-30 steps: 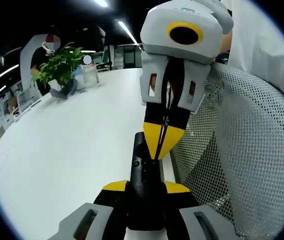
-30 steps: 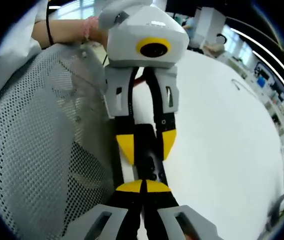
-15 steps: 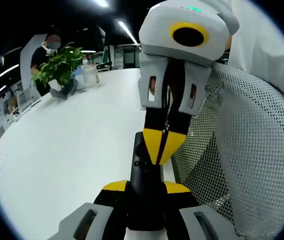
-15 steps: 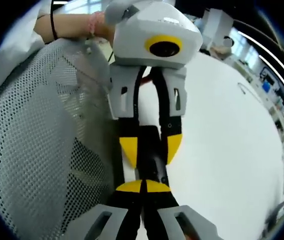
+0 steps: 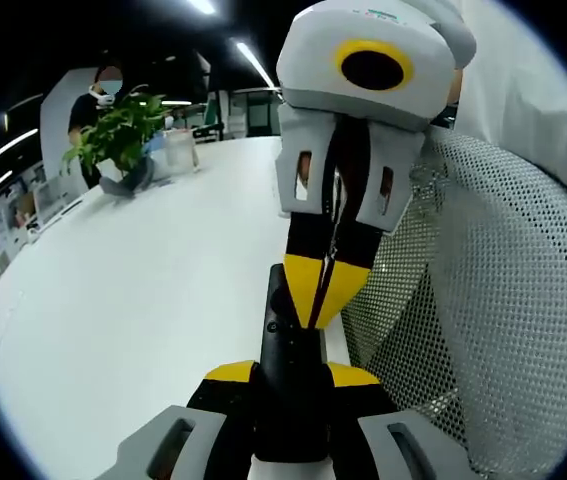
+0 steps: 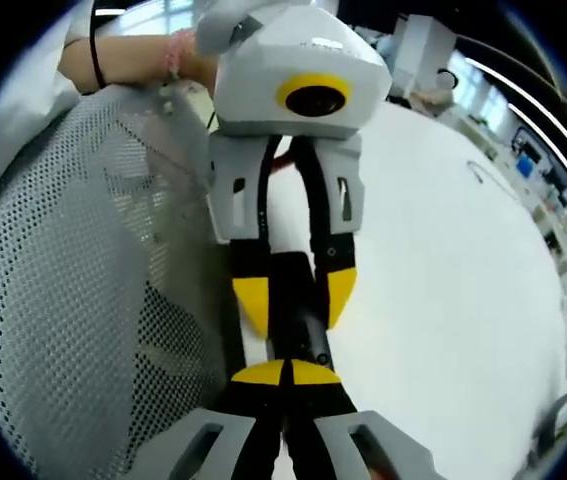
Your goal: Press the specified remote control buttons in sequence, fully releasing each button before pressing the next.
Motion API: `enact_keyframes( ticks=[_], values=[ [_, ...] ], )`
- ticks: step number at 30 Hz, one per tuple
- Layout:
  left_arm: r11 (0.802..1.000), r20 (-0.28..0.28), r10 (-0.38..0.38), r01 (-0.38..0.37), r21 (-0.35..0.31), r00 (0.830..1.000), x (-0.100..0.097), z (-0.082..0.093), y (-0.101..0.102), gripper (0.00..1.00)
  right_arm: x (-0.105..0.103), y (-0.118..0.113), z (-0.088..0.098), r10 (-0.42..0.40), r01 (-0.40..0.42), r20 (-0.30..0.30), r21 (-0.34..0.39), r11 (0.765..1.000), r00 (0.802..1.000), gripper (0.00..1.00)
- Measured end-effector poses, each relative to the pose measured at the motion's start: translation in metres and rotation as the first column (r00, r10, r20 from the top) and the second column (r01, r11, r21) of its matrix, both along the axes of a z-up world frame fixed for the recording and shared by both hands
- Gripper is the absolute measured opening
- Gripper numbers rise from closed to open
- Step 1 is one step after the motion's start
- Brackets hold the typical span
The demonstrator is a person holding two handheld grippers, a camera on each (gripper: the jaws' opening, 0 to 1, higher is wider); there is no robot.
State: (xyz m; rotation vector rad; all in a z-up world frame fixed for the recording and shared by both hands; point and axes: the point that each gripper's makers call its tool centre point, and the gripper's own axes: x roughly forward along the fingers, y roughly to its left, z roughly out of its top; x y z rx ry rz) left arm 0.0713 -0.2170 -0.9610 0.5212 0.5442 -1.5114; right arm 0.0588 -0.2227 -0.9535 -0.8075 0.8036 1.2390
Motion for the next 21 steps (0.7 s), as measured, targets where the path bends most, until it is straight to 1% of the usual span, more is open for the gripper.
enact_keyframes(
  ticks=[2,5,7,18,21],
  values=[
    [1.0,0.001,-0.001,0.001,0.001,1.0,0.0,0.0,0.0,0.25,0.005,0.0,0.002,-0.017,0.017,0.014,0.005,1.0,1.0,0.0],
    [1.0,0.001,-0.002,0.002,0.001,1.0,0.0,0.0,0.0,0.25,0.012,-0.001,0.003,-0.037,0.037,0.012,0.007,0.999,0.999,0.0],
    [1.0,0.001,-0.003,0.003,0.002,1.0,0.0,0.0,0.0,0.25,0.011,0.0,0.0,-0.039,0.039,-0.007,0.005,0.999,0.999,0.0],
    [1.0,0.003,-0.001,0.001,0.003,1.0,0.0,0.0,0.0,0.25,0.012,-0.001,-0.001,-0.036,0.035,-0.018,-0.015,0.999,0.999,0.0],
    [1.0,0.003,-0.002,0.002,0.003,1.0,0.0,0.0,0.0,0.25,0.013,-0.001,-0.001,-0.04,0.039,-0.037,-0.019,0.999,0.999,0.0]
  ],
)
